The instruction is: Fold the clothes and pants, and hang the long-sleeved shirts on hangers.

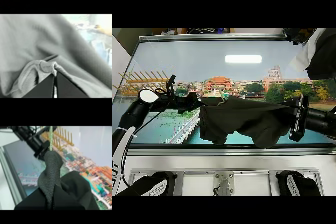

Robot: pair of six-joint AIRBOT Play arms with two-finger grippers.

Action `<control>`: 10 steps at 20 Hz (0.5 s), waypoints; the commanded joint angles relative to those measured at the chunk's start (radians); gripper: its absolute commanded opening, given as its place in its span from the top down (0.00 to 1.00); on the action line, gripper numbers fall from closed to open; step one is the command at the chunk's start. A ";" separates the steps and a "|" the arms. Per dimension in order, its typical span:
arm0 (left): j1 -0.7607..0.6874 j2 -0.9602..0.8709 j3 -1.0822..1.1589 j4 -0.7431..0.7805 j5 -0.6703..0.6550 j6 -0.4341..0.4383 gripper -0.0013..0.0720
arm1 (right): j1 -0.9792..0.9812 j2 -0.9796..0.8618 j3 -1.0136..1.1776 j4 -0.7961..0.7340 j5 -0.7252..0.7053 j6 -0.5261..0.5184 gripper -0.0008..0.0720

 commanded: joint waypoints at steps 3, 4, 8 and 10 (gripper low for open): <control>-0.017 -0.001 0.188 0.005 -0.102 0.046 0.96 | 0.002 0.000 0.000 -0.020 0.068 0.007 0.98; -0.024 -0.001 0.217 0.004 -0.122 0.046 0.96 | 0.002 -0.001 0.000 0.016 0.068 0.007 0.98; -0.036 -0.001 0.324 0.003 -0.188 0.064 0.96 | 0.002 0.000 0.000 0.177 0.064 0.006 0.98; -0.036 -0.001 0.375 0.003 -0.219 0.064 0.96 | 0.002 0.000 0.000 0.247 0.043 0.003 0.98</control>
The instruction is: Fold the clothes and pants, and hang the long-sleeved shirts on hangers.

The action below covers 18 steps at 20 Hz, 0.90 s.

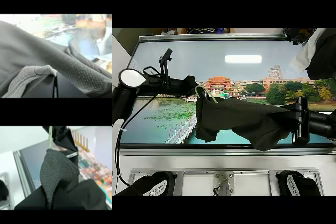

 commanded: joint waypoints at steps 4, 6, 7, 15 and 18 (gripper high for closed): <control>-0.003 -0.001 0.187 -0.003 -0.087 0.026 0.23 | 0.001 0.000 0.000 0.230 -0.064 -0.003 0.98; 0.008 -0.001 0.248 -0.003 -0.086 0.026 0.13 | 0.001 0.000 0.000 0.254 -0.064 -0.003 0.98; 0.023 -0.001 0.282 -0.004 -0.086 0.025 0.13 | 0.001 0.000 0.000 0.257 -0.066 -0.003 0.98; 0.173 0.000 0.451 -0.005 -0.136 0.023 0.13 | 0.000 0.000 0.000 0.301 -0.141 -0.072 0.98; 0.179 0.000 0.459 -0.006 -0.144 0.009 0.95 | -0.001 0.000 0.000 0.396 -0.259 -0.208 0.98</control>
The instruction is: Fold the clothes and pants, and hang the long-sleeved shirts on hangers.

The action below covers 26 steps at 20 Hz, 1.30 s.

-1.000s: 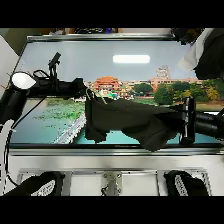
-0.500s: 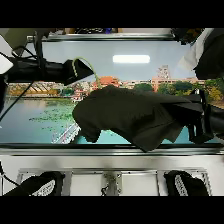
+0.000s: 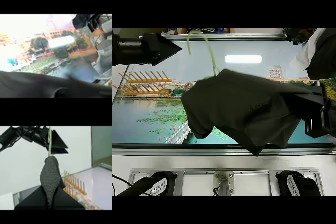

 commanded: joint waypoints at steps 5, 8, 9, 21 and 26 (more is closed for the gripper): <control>-0.032 0.000 0.021 0.003 -0.014 -0.012 0.96 | -0.002 0.000 0.001 0.106 -0.367 -0.402 0.98; -0.072 0.000 0.021 0.003 -0.015 -0.012 0.96 | -0.002 0.000 0.001 0.196 -0.545 -0.645 0.98; -0.085 0.000 0.021 0.003 -0.015 -0.012 0.96 | -0.002 0.000 0.001 0.244 -0.594 -0.740 0.98; -0.131 -0.001 0.020 0.005 -0.018 -0.012 0.96 | -0.213 0.014 0.097 0.472 -0.935 -1.289 0.98; -0.131 -0.001 0.018 0.005 -0.021 -0.012 0.96 | -0.381 0.011 0.197 0.480 -1.018 -1.394 0.98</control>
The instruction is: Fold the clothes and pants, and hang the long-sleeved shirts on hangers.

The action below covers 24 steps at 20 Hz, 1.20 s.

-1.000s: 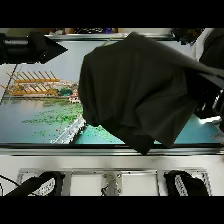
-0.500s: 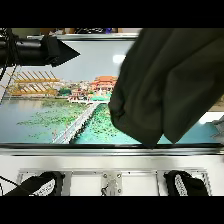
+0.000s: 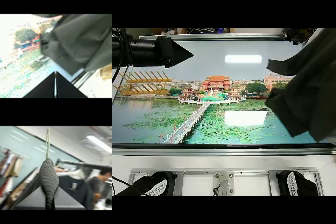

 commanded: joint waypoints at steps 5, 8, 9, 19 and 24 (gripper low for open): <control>-0.001 -0.001 -0.001 -0.001 -0.045 0.002 0.96 | -0.291 -0.101 0.148 0.270 -0.039 -0.175 0.98; -0.001 -0.001 -0.001 -0.001 -0.055 0.002 0.96 | -0.395 -0.211 0.238 0.357 -0.035 -0.174 0.98; -0.001 -0.001 -0.001 -0.001 -0.054 0.002 0.96 | -0.413 -0.249 0.271 0.392 -0.035 -0.174 0.98; -0.001 -0.001 -0.001 -0.002 -0.082 0.000 0.96 | -0.453 -0.587 0.649 0.419 -0.108 -0.174 0.98; -0.001 -0.001 -0.001 -0.002 -0.107 0.000 0.96 | -0.460 -0.656 0.682 0.419 -0.174 -0.171 0.98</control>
